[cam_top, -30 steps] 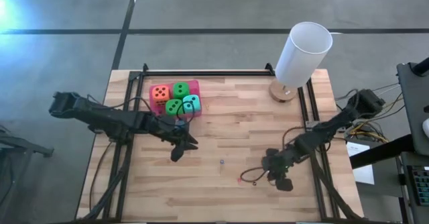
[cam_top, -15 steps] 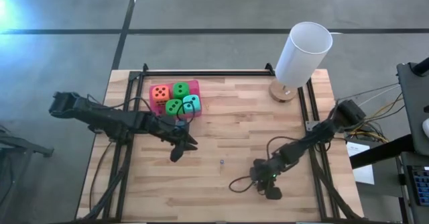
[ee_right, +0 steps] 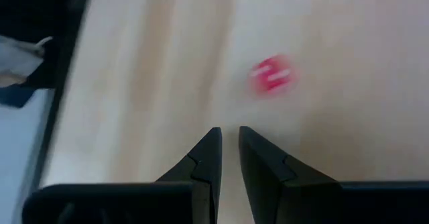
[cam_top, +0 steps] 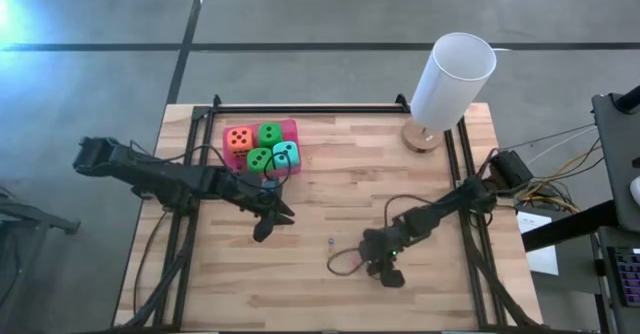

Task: Pick & Place Dice
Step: Put the small blue dice into the red bin

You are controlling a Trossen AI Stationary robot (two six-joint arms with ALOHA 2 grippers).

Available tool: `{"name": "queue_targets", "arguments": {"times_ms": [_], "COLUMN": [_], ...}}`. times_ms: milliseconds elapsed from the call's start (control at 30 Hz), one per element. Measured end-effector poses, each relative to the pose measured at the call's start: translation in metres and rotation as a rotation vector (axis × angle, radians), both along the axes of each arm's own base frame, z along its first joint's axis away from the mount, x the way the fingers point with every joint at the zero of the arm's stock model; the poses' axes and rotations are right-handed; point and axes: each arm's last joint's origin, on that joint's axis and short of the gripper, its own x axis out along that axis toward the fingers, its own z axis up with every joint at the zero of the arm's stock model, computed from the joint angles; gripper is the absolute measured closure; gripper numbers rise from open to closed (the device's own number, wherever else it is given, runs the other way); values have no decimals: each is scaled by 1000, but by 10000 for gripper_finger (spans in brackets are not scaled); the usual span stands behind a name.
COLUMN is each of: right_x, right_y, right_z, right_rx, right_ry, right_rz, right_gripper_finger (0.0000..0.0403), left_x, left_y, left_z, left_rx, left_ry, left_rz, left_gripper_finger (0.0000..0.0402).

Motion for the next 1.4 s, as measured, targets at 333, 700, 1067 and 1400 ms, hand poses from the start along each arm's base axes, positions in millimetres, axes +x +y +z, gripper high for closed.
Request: {"name": "queue_targets", "arguments": {"times_ms": [333, 700, 1067, 1400], "right_x": [28, 51, 51, 28], "right_y": [-40, -82, -89, -80], "right_z": [-5, -2, 15, 61], "right_rx": [-60, -131, -106, -133], "right_ry": [-72, -128, -166, -168], "right_rz": [-18, -105, -145, -151], "right_gripper_finger": [351, 351, 351, 351], "left_x": [0, 0, 0, 0], "left_y": [0, 0, 0, 0], "left_z": [0, 0, 0, 0], "left_rx": [3, 18, 22, 21], "left_ry": [-1, -6, -8, -13], "left_rz": [-10, -21, -24, -23], "left_gripper_finger": [275, 271, 275, 272]}}
